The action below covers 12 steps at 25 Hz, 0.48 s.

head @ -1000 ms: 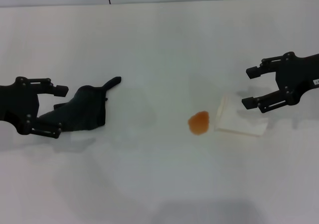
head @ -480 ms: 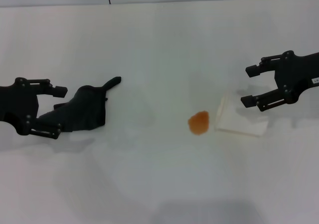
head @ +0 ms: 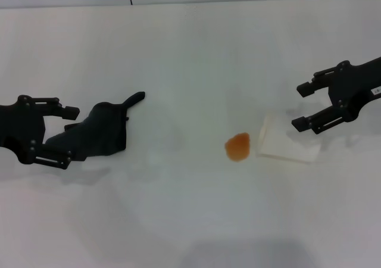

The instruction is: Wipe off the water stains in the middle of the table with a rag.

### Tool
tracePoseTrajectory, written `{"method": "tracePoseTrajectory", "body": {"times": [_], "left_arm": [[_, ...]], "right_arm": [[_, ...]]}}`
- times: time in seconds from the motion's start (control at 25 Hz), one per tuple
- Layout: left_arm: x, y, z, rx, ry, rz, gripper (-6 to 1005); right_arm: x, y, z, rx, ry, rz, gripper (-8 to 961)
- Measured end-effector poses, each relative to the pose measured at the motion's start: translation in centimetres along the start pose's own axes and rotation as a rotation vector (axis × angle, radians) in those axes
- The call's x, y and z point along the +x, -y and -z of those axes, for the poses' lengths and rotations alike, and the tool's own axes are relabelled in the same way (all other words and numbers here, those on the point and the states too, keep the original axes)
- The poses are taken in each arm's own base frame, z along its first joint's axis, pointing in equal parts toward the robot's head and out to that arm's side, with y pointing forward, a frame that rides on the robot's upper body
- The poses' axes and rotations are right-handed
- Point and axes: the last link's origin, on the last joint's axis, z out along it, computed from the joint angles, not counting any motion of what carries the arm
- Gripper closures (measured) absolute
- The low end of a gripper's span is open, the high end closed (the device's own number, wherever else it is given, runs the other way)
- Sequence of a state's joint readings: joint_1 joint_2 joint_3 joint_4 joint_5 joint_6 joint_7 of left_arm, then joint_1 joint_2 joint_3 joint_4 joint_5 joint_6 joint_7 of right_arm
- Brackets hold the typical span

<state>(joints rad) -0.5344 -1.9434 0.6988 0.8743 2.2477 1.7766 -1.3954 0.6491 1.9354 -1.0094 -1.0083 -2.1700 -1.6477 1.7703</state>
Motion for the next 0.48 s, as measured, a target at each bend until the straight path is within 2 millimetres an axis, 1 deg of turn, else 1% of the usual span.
{"method": "tracePoseTrajectory", "body": {"times": [0.2,0.36,0.48], "left_arm": [[0.1,0.2,0.0,-0.005,0.015,-0.003,107],[0.3,0.2,-0.2,-0.016,0.027,-0.010,106],[0.5,0.2,-0.3,-0.023,0.035,-0.013,106]], "right_arm": [[-1.7,-0.3,0.6,-0.038,-0.059,0.001,111],[-3.1,-0.4,1.3,-0.026,-0.142,-0.005,112],[-4.1,-0.9,0.9,-0.029,-0.214,-0.001,112]]}}
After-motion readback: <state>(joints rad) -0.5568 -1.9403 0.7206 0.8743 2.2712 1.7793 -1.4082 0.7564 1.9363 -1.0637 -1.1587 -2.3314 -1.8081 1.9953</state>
